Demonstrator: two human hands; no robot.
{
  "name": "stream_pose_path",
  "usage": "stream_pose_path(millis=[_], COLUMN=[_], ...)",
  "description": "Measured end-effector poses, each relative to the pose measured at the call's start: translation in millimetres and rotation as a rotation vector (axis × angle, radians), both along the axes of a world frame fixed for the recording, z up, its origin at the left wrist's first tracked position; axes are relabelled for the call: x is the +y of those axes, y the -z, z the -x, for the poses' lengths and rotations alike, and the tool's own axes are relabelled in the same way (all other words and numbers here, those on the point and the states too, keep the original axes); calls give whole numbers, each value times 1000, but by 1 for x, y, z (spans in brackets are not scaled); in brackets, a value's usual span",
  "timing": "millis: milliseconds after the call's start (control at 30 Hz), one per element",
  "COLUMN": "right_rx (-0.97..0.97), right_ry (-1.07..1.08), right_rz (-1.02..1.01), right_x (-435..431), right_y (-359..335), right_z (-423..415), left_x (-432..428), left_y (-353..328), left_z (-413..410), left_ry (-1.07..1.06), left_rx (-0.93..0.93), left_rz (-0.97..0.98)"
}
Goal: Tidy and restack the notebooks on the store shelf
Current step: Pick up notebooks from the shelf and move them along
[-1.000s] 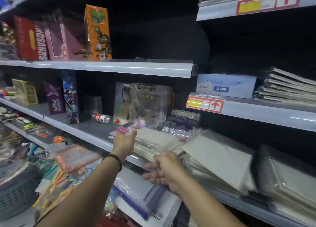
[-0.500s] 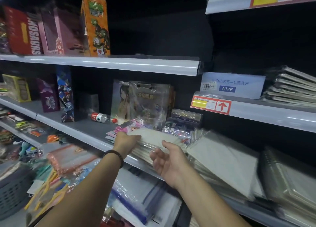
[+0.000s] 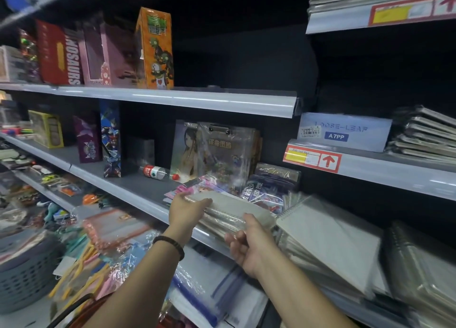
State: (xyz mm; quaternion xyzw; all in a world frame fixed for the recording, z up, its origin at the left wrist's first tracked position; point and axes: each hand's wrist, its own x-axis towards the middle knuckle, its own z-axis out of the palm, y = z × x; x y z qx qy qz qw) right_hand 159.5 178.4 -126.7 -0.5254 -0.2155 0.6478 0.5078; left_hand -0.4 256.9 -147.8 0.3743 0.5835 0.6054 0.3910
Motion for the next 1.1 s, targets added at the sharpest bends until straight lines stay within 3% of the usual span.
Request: stream_pose_path(millis=[100,200,300,400,733,967,1100], right_rx=[-15,-23,-33,-99,-360,-433,-361], right_ry=[12,23,11,-15,-321,-43,45], right_rz=[3,-8,-49,-125,-286,-420,-465], right_x=[-6,-16,-31,-49,-120,-173,-202], right_y=[-4,-5,-1,4,-18,-32,-22], right_z=[0,2,8,12,-36,-120,-174], left_x=[-10,-25,-47,-69,-148,-233,-258], left_y=[3,6,7,9,-13,-31,-25], left_z=[0,-2,-15,-34,-49,-103,-154], left_ry=[-85,-122,-64,92,45,259,380], left_rx=[-120,-551,-737,-794,-755,-726,-737], left_rz=[-25,-63,-38,23,-187,-137,-46])
